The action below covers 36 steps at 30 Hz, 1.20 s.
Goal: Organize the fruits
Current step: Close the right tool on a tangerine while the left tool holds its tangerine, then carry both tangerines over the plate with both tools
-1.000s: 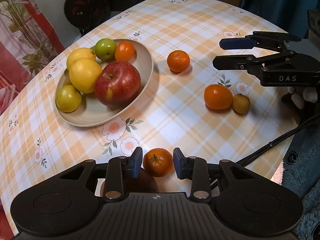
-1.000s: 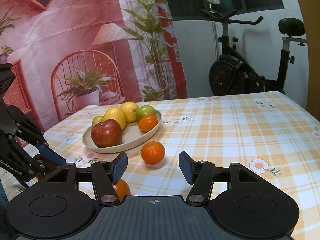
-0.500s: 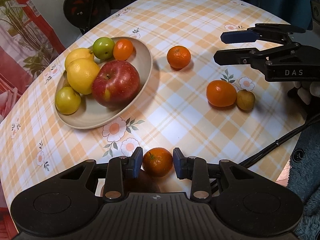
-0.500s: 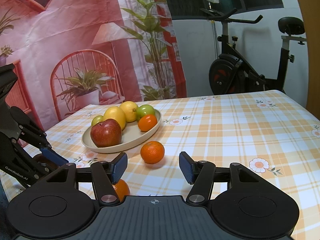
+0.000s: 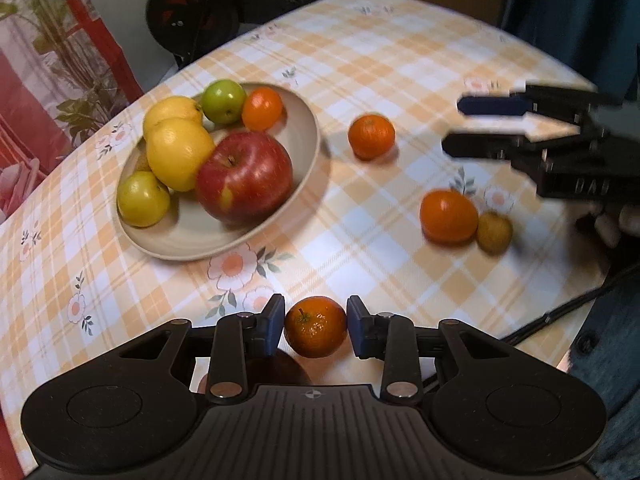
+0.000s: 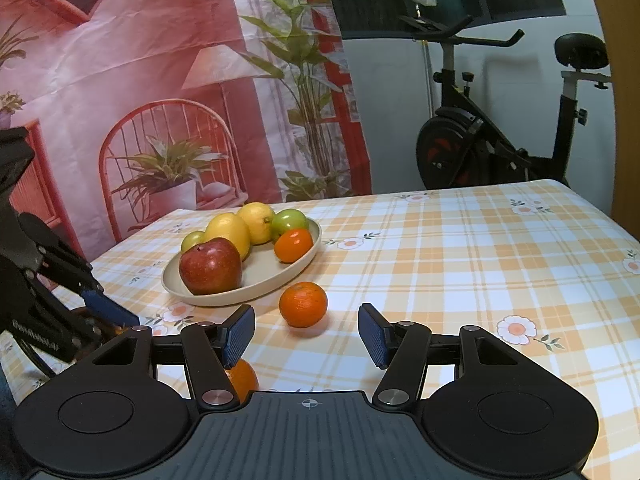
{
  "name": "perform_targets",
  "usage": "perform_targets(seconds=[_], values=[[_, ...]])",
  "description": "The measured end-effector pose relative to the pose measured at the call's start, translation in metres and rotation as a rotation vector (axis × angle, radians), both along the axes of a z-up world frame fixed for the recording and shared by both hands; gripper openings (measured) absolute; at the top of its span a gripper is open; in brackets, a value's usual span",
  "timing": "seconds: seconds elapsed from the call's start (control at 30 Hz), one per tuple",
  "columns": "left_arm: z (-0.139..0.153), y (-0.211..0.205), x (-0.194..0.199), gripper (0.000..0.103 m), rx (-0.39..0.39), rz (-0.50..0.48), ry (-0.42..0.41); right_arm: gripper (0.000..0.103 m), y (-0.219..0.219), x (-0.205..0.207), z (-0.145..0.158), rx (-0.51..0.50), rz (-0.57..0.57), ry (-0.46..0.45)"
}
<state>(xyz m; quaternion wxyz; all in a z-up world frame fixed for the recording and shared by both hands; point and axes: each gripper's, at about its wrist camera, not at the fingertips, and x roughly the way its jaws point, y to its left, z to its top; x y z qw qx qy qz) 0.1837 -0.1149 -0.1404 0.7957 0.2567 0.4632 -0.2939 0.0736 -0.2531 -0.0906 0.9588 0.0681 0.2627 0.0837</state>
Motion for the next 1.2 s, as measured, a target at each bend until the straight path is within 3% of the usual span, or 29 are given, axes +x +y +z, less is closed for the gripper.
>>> perform_targets(seconds=[0.17, 0.4, 0.8, 1.2], values=[[0.016, 0.005, 0.005, 0.036, -0.091, 0.045, -0.017, 0.054, -0.004, 0.007, 0.002, 0.011, -0.003, 0.016], [0.028, 0.01, 0.015, 0.036, -0.155, 0.106, -0.053, 0.054, -0.005, 0.037, 0.005, -0.008, 0.024, 0.041], [0.032, 0.044, 0.054, 0.036, -0.22, 0.265, -0.072, 0.045, 0.019, 0.092, -0.005, -0.123, 0.187, 0.203], [0.02, 0.057, 0.083, 0.036, -0.247, 0.341, -0.067, 0.034, 0.021, 0.105, -0.007, -0.168, 0.216, 0.275]])
